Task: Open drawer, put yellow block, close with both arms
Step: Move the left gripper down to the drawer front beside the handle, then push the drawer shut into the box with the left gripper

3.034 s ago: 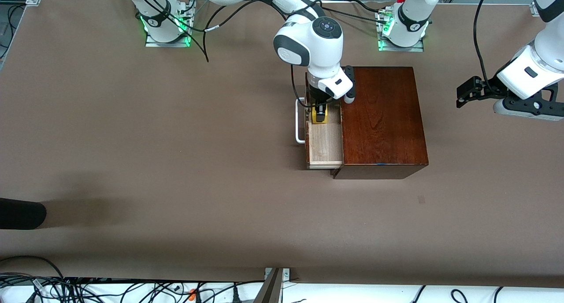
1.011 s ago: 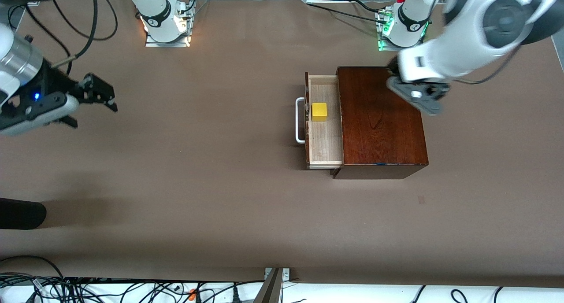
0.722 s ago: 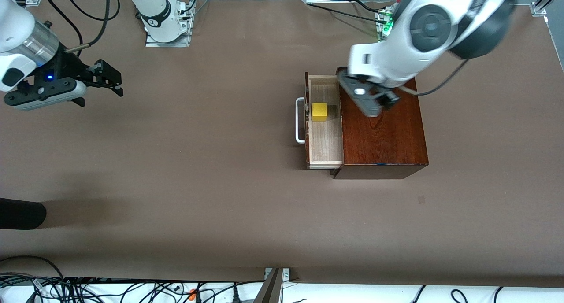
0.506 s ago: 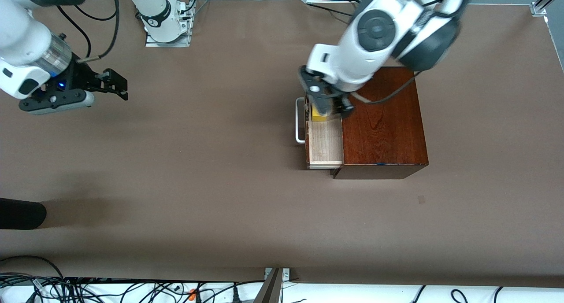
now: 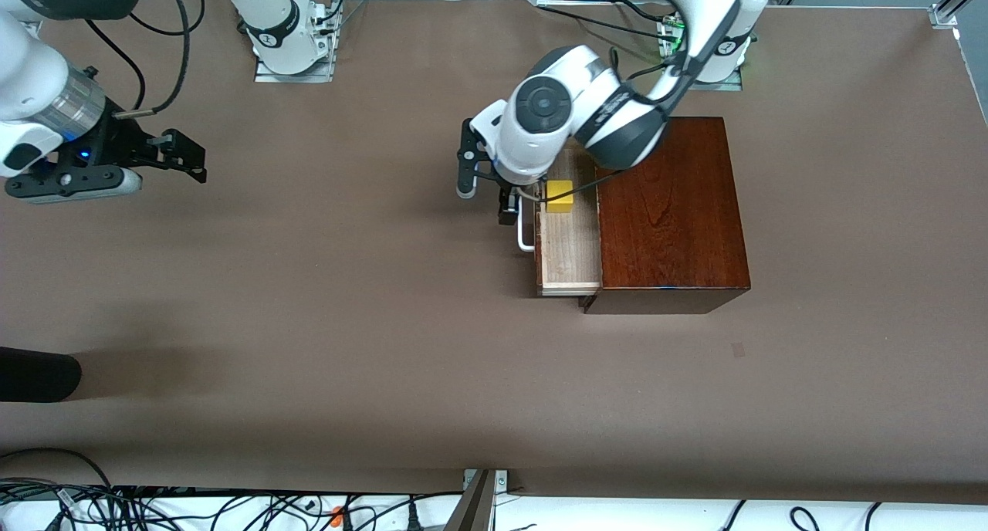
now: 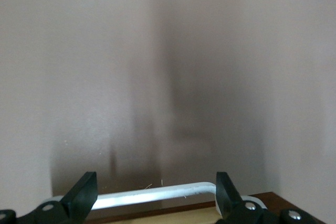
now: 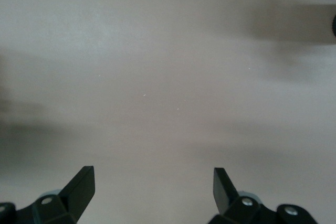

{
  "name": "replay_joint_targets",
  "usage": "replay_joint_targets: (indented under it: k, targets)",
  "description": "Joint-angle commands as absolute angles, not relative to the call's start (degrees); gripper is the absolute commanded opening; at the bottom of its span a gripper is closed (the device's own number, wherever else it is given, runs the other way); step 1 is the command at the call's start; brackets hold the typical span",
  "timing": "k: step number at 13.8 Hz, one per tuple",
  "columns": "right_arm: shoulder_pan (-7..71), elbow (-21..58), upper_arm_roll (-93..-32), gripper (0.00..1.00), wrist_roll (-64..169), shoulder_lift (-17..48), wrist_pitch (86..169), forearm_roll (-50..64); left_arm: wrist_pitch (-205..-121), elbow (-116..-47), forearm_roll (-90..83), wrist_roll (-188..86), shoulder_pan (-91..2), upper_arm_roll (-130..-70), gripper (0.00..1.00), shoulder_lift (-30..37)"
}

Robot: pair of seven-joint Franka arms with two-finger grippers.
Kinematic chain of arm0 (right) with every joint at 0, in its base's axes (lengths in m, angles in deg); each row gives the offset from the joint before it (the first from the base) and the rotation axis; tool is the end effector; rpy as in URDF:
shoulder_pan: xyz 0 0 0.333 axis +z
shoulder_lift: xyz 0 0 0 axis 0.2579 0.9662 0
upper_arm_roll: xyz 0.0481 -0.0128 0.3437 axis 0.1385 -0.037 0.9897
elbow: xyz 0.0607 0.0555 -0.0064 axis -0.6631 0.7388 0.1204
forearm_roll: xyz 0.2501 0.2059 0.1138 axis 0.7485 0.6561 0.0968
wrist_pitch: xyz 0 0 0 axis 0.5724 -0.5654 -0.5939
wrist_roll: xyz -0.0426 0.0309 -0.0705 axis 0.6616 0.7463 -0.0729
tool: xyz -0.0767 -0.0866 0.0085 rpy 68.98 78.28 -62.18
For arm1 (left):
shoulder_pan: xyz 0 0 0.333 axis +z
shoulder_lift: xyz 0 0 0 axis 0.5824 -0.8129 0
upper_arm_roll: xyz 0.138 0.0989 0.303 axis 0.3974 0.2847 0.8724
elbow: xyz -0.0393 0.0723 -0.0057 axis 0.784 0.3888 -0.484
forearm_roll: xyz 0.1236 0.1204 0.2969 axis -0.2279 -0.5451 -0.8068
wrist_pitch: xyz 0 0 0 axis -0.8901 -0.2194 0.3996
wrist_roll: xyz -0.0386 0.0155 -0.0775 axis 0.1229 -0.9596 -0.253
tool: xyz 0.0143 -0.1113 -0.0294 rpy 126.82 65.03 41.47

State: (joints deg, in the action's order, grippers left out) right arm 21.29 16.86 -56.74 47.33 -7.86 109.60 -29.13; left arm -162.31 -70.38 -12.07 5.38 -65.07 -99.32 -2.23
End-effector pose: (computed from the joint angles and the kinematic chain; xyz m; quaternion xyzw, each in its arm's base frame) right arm 0.5108 0.0612 0.6047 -0.9984 -0.0566 -0.0027 0.0051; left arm 0.4775 -0.4577 0.3820 0.6756 -0.7325 -0.0159 0.0823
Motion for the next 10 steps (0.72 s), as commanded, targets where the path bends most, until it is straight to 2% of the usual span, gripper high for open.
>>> replay_joint_targets:
  k: [1,10]
  targets:
    - [21.1,13.7,-57.1,1.0,47.4,-6.8,108.6,-29.9,-162.1,-69.3,-16.7,7.7,-66.4,-98.9,1.0,-5.2]
    - [20.7,12.9,-59.1,1.0,47.3,-6.0,108.0,-29.9,-162.6,-69.7,-23.9,7.8,-67.0,-98.9,1.0,-6.5]
